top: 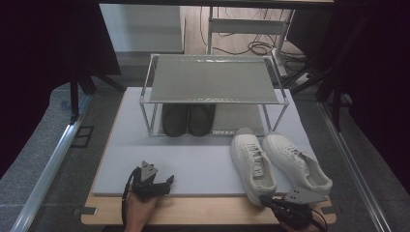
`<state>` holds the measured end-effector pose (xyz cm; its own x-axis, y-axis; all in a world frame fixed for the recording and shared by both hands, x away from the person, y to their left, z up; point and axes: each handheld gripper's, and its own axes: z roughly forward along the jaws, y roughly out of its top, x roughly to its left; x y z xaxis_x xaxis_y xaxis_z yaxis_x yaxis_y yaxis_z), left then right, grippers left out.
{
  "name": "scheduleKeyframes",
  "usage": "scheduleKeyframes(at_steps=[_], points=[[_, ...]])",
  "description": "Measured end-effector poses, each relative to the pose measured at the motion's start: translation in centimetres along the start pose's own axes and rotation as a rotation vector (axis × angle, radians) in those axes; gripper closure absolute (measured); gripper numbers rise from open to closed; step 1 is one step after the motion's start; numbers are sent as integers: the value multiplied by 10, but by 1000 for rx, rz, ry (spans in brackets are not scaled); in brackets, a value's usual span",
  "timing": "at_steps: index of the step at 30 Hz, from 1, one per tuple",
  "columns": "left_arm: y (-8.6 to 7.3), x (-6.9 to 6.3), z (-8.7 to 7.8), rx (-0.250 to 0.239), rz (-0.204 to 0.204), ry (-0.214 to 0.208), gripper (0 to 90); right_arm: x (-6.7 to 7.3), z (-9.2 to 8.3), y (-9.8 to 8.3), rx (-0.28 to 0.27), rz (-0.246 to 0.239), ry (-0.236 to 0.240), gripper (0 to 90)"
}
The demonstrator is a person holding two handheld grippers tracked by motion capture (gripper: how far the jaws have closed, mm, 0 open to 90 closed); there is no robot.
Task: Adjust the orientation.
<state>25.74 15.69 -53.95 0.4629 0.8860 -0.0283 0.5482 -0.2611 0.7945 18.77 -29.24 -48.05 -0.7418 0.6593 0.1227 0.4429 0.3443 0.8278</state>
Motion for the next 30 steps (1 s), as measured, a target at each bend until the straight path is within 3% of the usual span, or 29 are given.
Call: scheduleKeyframes(at_steps=[7, 19, 25, 30], points=[[0, 0, 0, 0, 0, 0, 116, -7, -8, -3, 5, 2, -30, 900], [0, 0, 0, 0, -1, 0, 116, -24, -27, -13, -3, 46, -91, 900], [0, 0, 0, 0, 0, 0, 116, -22, -29, -10, 19, 39, -112, 898], [0, 0, 0, 0, 0, 0, 116, -25, -39, -5, 9, 58, -102, 860]])
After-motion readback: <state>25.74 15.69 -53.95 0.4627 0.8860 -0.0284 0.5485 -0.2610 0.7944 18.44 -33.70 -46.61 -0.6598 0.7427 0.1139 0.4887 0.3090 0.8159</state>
